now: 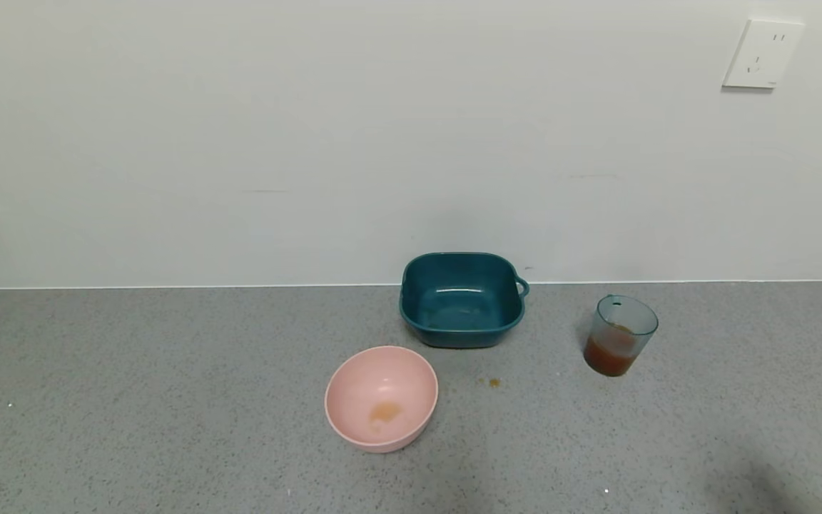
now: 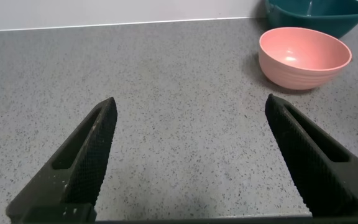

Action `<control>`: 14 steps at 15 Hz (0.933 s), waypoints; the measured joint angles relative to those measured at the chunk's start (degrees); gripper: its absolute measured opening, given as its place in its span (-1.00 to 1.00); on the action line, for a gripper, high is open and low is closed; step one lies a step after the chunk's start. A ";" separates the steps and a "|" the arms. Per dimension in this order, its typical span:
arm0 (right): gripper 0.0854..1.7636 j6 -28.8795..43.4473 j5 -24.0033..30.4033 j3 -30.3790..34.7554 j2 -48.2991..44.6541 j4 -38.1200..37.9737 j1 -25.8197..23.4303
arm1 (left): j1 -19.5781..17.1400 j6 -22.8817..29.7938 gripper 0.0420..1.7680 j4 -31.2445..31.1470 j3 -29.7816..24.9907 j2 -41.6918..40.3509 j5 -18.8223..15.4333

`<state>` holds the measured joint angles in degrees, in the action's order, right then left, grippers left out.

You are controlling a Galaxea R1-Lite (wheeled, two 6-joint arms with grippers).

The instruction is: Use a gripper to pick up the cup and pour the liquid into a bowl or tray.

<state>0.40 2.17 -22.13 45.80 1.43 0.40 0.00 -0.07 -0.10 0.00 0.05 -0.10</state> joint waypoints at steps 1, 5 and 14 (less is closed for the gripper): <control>0.94 0.00 -0.02 -0.13 4.25 1.96 0.34 | 0.00 -0.02 0.94 0.02 0.00 0.00 -0.01; 0.94 -0.11 -0.11 -0.09 20.74 10.51 2.24 | 0.00 -0.02 0.94 0.02 0.00 0.00 -0.01; 0.94 3.21 -5.03 -0.24 49.41 36.91 10.25 | 0.00 -0.02 0.94 0.02 0.00 0.00 -0.04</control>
<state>3.61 -2.86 -22.37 95.21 38.34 10.65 0.00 -0.10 -0.07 0.00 0.05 -0.13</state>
